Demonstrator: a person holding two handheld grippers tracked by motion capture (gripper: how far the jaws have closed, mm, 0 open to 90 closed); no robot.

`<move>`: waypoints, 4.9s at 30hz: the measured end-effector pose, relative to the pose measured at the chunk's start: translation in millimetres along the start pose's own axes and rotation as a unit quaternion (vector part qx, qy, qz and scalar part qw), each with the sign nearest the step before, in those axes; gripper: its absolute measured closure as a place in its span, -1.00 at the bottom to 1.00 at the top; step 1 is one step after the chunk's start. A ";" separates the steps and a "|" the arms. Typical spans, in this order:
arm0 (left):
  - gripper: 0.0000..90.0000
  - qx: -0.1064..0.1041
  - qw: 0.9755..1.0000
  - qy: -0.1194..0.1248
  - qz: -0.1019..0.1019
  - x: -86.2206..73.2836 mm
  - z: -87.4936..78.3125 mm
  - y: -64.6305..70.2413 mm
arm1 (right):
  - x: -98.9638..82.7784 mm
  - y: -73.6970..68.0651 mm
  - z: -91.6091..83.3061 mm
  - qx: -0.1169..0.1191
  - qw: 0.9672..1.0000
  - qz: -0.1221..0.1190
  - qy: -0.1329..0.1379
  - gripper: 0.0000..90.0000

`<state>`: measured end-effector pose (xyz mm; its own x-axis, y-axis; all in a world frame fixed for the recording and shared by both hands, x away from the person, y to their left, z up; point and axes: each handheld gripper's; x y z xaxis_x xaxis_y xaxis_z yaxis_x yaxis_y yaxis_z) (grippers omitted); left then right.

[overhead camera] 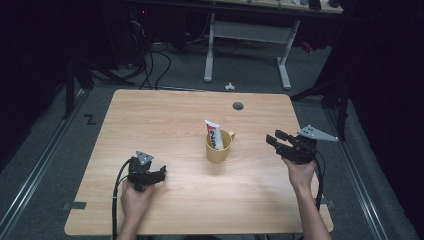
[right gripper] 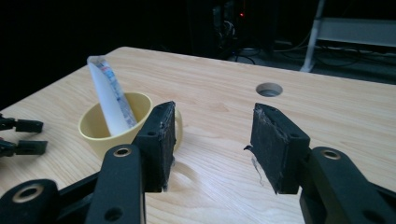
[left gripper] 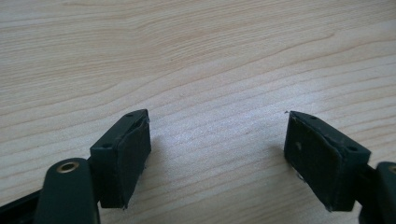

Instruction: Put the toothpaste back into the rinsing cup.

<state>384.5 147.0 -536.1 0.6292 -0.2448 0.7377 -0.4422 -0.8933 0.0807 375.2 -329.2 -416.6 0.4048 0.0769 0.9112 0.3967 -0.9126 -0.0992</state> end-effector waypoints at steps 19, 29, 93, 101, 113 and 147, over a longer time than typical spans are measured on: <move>-0.49 0.000 1.000 0.000 0.000 0.0 0.0 0.0 | -16.0 11.2 -7.1 -0.025 1.000 0.006 -0.008 0.12; -0.49 0.000 1.000 0.000 0.000 0.0 0.0 0.0 | -26.4 15.3 -6.9 -0.028 0.999 0.017 -0.012 0.12; -0.49 0.000 1.000 0.000 0.000 0.0 0.0 0.0 | -75.7 10.1 35.0 -0.033 0.995 0.021 -0.090 0.12; -0.49 0.000 1.000 0.000 0.000 0.0 0.0 0.0 | -80.8 6.8 43.6 -0.037 0.994 0.015 -0.104 0.12; -0.49 0.000 1.000 0.000 0.000 0.0 0.0 0.0 | -87.2 3.7 54.9 -0.041 0.991 0.003 -0.127 0.08; -0.49 0.000 1.000 0.000 0.000 0.0 0.0 0.0 | -94.2 -6.5 70.0 -0.058 0.985 -0.031 -0.162 -0.01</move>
<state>384.5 147.0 -536.1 0.6293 -0.2448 0.7376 -0.4422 -0.8933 0.0808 392.2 -302.4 -529.8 0.6309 0.2412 0.7374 0.3394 -0.9405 0.0173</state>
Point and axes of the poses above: each handheld gripper's, and its own axes: z roughly forward along the jaws, x roughly out of its top, y roughly to its right, and after that the axes turned 6 degrees about -x, right-handed
